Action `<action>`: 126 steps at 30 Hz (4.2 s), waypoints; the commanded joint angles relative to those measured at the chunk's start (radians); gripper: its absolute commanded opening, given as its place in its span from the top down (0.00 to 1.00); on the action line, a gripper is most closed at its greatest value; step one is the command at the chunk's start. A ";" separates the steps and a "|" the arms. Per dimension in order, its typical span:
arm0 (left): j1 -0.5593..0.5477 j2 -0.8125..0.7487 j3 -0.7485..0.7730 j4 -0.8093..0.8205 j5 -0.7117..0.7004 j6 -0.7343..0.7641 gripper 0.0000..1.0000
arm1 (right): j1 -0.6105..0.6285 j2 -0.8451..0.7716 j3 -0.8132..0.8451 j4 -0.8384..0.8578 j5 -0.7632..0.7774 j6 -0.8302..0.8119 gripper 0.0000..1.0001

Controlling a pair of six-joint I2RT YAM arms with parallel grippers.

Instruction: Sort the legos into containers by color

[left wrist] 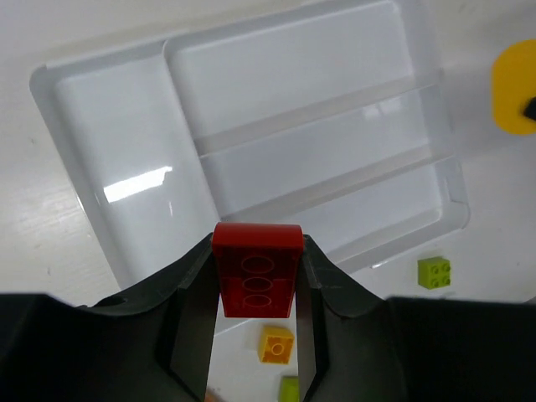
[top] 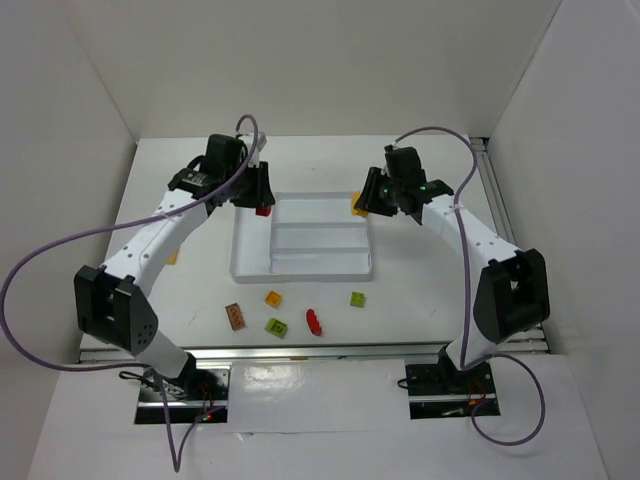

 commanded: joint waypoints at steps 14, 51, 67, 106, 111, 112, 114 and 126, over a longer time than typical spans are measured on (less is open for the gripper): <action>0.056 0.308 -0.006 -0.047 -0.145 -0.136 1.00 | 0.058 0.261 0.171 0.074 0.156 -0.057 0.88; 0.470 0.088 -0.117 -0.297 -0.418 -0.303 0.00 | 0.140 0.166 0.195 0.105 0.305 -0.064 0.12; 0.584 0.310 -0.138 -0.159 -0.357 -0.235 0.00 | 0.149 0.098 0.191 0.077 0.227 -0.064 0.12; -0.049 0.360 0.314 -0.199 0.014 -0.182 1.00 | 0.178 -0.323 -0.220 0.143 0.463 0.058 0.15; -0.115 0.552 0.483 -0.211 0.023 -0.206 1.00 | 0.169 -0.392 -0.229 0.005 0.520 0.083 0.15; -0.126 0.592 0.498 -0.211 0.023 -0.206 1.00 | 0.169 -0.406 -0.252 -0.006 0.520 0.092 0.15; -0.135 0.620 0.526 -0.211 0.008 -0.217 1.00 | 0.169 -0.448 -0.264 -0.036 0.532 0.092 0.15; -0.135 0.757 0.607 -0.199 -0.001 -0.226 0.74 | 0.160 -0.473 -0.293 -0.115 0.537 0.081 0.13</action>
